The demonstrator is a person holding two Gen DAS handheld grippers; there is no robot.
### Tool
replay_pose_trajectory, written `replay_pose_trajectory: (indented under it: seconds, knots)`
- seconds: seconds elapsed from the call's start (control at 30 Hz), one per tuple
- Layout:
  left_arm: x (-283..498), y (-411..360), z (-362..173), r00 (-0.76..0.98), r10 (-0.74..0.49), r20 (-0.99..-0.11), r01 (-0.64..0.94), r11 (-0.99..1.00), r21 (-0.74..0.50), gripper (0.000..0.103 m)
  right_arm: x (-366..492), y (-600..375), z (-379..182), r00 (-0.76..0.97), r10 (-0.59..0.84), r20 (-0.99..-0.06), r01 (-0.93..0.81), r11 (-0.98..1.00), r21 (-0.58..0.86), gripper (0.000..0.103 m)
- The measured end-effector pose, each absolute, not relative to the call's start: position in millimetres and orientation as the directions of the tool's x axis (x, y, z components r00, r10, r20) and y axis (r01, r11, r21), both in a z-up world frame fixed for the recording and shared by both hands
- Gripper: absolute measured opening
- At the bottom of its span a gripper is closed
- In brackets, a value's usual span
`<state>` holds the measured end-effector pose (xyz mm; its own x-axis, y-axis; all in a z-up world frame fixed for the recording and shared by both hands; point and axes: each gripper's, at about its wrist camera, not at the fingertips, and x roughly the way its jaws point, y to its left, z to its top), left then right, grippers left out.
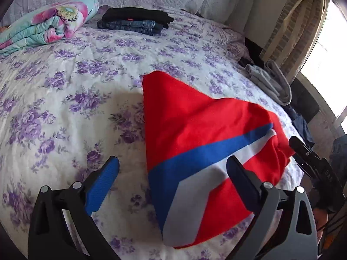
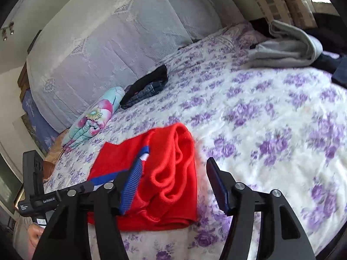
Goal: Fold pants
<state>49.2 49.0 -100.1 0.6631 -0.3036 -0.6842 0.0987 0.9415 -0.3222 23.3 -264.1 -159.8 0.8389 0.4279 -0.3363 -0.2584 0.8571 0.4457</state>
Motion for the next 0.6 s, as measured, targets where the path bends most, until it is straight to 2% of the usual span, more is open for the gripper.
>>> replay_pose_trajectory:
  seconds: [0.1, 0.13, 0.23, 0.27, 0.33, 0.37, 0.4, 0.47, 0.53, 0.6]
  knots:
    - [24, 39, -82, 0.732, -0.32, -0.601, 0.176, 0.941, -0.288, 0.097, 22, -248, -130, 0.793, 0.542, -0.278, -0.41, 0.812, 0.414, 0.055]
    - [17, 32, -79, 0.743, -0.337, -0.579, 0.212, 0.938, -0.274, 0.097, 28, -238, -122, 0.754, 0.599, -0.268, -0.473, 0.779, 0.412, 0.048]
    - [6, 9, -83, 0.71, -0.426, -0.56, 0.33, 0.905, -0.269, 0.097, 54, -209, -110, 0.657, 0.696, -0.291, -0.571, 0.711, 0.41, 0.044]
    - [5, 2, -86, 0.692, -0.444, -0.569, 0.354, 0.896, -0.269, 0.097, 65, -203, -110, 0.656, 0.687, -0.312, -0.568, 0.722, 0.396, 0.044]
    - [4, -13, -100, 0.673, -0.414, -0.613, 0.37, 0.906, -0.206, 0.097, 92, -196, -124, 0.666, 0.614, -0.423, -0.487, 0.788, 0.377, 0.042]
    - [2, -20, -106, 0.675, -0.384, -0.63, 0.378, 0.913, -0.152, 0.097, 102, -200, -137, 0.666, 0.569, -0.482, -0.423, 0.821, 0.384, 0.032]
    - [-1, -26, -109, 0.674, -0.368, -0.641, 0.392, 0.913, -0.112, 0.097, 110, -207, -149, 0.648, 0.57, -0.505, -0.391, 0.818, 0.422, 0.027]
    - [-9, -32, -113, 0.682, -0.347, -0.644, 0.417, 0.908, -0.047, 0.097, 106, -228, -166, 0.635, 0.607, -0.477, -0.374, 0.782, 0.498, 0.008]
    - [-11, -30, -115, 0.679, -0.354, -0.643, 0.427, 0.903, -0.046, 0.098, 98, -242, -170, 0.637, 0.608, -0.474, -0.356, 0.777, 0.519, 0.005]
    - [-9, -25, -114, 0.671, -0.373, -0.641, 0.432, 0.899, -0.07, 0.098, 91, -244, -165, 0.64, 0.596, -0.484, -0.335, 0.784, 0.522, 0.006]
